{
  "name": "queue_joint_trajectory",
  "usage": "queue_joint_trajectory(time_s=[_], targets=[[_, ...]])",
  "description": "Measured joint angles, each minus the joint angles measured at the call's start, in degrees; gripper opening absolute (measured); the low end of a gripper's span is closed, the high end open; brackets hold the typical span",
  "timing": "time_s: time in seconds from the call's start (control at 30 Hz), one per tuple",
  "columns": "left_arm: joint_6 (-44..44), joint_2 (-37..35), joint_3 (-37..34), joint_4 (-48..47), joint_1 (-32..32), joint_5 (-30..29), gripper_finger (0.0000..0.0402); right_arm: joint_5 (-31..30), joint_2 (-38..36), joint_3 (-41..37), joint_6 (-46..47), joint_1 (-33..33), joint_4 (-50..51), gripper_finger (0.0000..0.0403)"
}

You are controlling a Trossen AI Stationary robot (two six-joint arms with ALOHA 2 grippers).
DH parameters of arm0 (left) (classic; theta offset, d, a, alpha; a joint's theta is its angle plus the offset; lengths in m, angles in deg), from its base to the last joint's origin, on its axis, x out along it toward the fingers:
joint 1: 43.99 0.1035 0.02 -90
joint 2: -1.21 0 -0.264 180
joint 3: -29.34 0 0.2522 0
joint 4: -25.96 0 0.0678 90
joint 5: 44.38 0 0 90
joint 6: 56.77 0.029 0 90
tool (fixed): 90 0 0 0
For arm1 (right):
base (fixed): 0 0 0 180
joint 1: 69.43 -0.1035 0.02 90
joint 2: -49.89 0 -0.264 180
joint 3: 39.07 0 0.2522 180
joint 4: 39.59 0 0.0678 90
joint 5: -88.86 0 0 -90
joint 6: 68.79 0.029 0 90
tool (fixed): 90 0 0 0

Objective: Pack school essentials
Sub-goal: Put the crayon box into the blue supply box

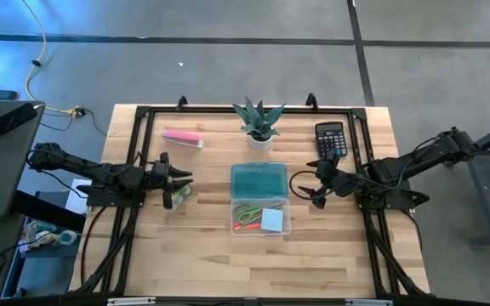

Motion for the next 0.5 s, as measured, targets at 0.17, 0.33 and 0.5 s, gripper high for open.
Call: queue_joint_trajectory(time_s=[0.17,0.33,0.5], targets=[[-0.07,0.0,0.0,0.04,0.01,-4.28,0.0156,-0.01,0.0,0.0,0.0,0.0,0.0,0.04],[-1.25,0.0,0.0,0.06,0.01,-2.31,0.018,-0.01,0.0,0.0,0.02,0.0,-0.02,0.04],[-1.01,-0.02,0.08,5.34,0.01,0.7,0.0183,-0.01,0.0,0.0,0.02,0.0,-0.02,0.04]])
